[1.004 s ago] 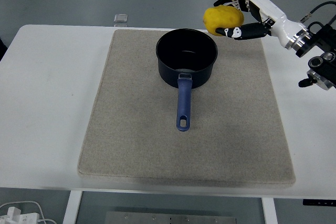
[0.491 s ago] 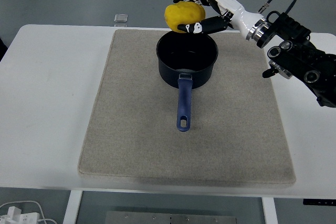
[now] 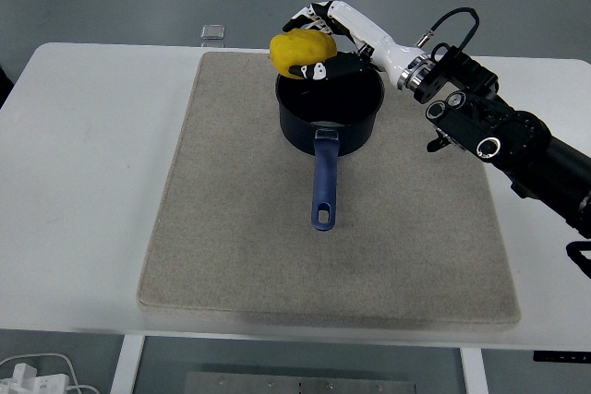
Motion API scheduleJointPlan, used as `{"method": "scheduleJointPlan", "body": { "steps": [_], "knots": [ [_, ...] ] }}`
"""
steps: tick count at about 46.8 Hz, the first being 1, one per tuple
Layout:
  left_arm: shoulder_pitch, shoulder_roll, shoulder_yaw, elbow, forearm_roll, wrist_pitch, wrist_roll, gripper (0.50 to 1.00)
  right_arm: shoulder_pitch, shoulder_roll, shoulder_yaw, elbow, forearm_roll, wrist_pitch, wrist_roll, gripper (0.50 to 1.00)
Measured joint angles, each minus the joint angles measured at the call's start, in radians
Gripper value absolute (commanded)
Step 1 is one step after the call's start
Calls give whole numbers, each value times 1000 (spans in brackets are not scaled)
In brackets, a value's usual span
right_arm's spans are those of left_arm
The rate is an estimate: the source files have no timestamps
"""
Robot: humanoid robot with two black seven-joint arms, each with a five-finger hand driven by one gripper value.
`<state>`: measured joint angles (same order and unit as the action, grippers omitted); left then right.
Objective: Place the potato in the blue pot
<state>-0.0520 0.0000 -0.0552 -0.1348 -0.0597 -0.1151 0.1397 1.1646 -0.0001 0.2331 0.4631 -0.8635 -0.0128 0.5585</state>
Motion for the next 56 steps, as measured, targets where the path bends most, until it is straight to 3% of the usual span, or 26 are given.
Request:
{"method": "scheduleJointPlan", "body": {
  "steps": [9,45,50,56],
  "knots": [
    [0,0,0,0,0,0,0,999,-16,0,-50,-21,2,-43,0,500],
    [0,0,0,0,0,0,0,999,-77,0,-75,-23,8,-84,2,500],
    [0,0,0,1,0,0,0,999,-77,0,-75,-22,10,-82,2,562],
    [0,0,0,1,0,0,0,999,-77,0,-76,-22,13,-81,2,688]
  ]
}}
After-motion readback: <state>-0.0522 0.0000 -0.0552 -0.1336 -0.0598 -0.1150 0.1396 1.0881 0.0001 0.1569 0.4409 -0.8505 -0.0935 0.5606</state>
